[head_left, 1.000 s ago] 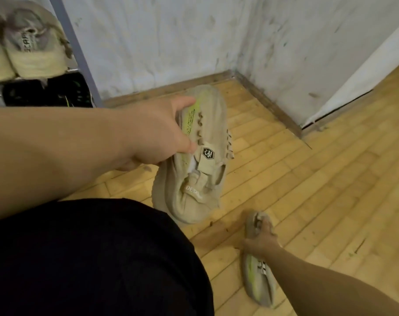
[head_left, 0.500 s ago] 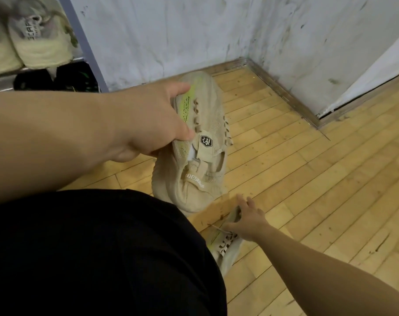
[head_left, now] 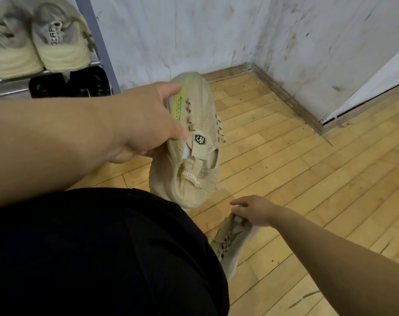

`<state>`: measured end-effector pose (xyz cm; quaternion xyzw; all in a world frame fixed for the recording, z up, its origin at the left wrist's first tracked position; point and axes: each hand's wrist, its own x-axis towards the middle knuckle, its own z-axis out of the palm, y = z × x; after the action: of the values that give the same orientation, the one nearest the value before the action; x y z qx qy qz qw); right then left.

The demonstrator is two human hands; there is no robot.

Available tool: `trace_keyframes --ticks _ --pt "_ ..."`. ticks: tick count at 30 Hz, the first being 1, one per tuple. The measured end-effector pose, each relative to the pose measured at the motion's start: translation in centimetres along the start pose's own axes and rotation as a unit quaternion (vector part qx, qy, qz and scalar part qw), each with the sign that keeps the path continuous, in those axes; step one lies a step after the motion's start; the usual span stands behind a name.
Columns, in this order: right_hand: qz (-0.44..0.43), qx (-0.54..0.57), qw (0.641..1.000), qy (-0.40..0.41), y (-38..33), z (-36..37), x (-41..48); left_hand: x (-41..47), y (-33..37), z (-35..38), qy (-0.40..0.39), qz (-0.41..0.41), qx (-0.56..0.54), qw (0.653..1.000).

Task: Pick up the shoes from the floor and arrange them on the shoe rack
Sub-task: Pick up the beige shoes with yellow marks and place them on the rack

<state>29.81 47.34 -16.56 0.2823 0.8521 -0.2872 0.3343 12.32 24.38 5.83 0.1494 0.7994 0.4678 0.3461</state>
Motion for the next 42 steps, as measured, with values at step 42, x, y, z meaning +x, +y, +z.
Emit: trace_keyframes --ticks 42 --pt "-0.439 0.545 0.685 0.205 -62.4 -1.2 -18.2 -21.3 -10.6 -42.1 0.501 0.206 -0.131 0.830"
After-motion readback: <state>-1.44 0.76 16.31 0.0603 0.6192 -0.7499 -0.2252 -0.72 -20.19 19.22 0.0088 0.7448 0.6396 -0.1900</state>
